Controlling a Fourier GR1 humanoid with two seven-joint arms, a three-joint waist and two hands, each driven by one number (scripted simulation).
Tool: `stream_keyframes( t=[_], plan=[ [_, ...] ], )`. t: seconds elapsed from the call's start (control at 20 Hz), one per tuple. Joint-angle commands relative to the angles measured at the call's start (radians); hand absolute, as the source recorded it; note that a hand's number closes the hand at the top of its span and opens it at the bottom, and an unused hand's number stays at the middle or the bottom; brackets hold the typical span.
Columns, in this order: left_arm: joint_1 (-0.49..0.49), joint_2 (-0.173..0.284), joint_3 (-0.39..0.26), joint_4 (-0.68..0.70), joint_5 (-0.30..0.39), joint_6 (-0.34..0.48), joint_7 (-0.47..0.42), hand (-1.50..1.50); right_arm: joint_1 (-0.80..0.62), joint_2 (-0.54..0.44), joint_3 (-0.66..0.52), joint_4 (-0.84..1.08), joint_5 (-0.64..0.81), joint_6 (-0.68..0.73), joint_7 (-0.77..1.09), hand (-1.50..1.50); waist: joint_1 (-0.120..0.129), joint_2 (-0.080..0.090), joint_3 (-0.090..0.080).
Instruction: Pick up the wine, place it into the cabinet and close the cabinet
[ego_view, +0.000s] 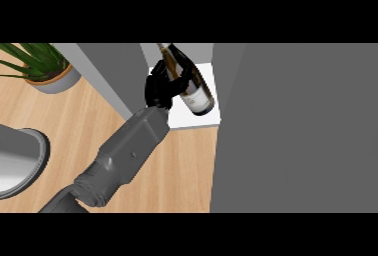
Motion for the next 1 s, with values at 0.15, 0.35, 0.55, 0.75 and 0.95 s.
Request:
stream_keyframes(
  t=[0.15, 0.35, 0.55, 0.75, 0.95],
  plan=[
    [0.045, 0.0, -0.091, -0.042, 0.042, 0.021, 0.004, 1.5, -0.033, 0.002, 0.027, 0.03, 0.005, 0.009, -0.001, -1.5, -0.026, 0.005, 0.0],
    [0.083, 0.0, -0.154, -0.118, 0.08, 0.083, -0.046, 1.5, -0.019, 0.008, 0.023, 0.054, 0.0, 0.021, -0.033, -1.5, -0.049, 0.008, 0.0],
    [0.11, 0.0, -0.164, -0.154, 0.146, 0.1, -0.084, 1.5, -0.009, 0.007, 0.015, 0.005, -0.01, 0.002, -0.003, -1.5, -0.042, 0.002, -0.001],
    [0.079, 0.0, -0.164, -0.16, 0.203, 0.105, -0.102, 1.5, -0.035, 0.007, 0.016, 0.018, -0.015, 0.003, -0.005, -1.5, -0.041, 0.005, -0.001],
    [0.021, 0.0, -0.166, -0.148, 0.254, 0.156, -0.111, -1.5, -0.007, 0.005, 0.022, 0.017, -0.001, 0.008, -0.01, -1.5, -0.044, 0.006, 0.0]
  ],
)
